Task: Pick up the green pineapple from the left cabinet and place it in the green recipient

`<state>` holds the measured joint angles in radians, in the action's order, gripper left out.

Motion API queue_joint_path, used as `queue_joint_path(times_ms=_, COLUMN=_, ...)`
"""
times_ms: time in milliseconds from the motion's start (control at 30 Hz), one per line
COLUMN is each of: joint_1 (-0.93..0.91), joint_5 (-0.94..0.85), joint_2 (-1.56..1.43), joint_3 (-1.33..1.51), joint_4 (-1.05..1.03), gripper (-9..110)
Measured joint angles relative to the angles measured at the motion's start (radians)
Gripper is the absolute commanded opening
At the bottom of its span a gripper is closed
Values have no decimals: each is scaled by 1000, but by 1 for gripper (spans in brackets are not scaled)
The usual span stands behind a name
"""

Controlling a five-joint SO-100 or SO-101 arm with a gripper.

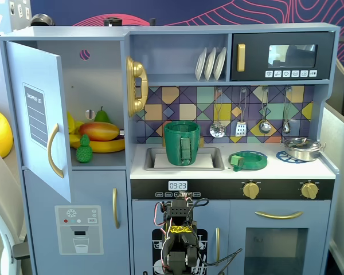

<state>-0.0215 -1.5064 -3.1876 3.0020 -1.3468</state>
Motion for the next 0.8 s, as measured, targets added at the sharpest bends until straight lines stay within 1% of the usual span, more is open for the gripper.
queue_joint_path(times_ms=367, joint_1=0, joint_5=-8, joint_2=0, joint_3=0, joint_4=0, gripper=0)
queue_joint_path(times_ms=533, joint_1=66, joint_5=15, joint_2=3, joint_3=0, joint_4=32, gripper=0)
queue_joint_path(times_ms=633, joint_1=138, joint_5=5, joint_2=11, joint_3=0, joint_4=190, gripper=0)
queue_joint_path(times_ms=700, joint_1=225, joint_5=-20, joint_2=11, joint_3=0, joint_4=359, gripper=0)
queue_joint_path(times_ms=800, joint_1=390, joint_5=-9, joint_2=21, joint_3=-15, joint_4=592, gripper=0)
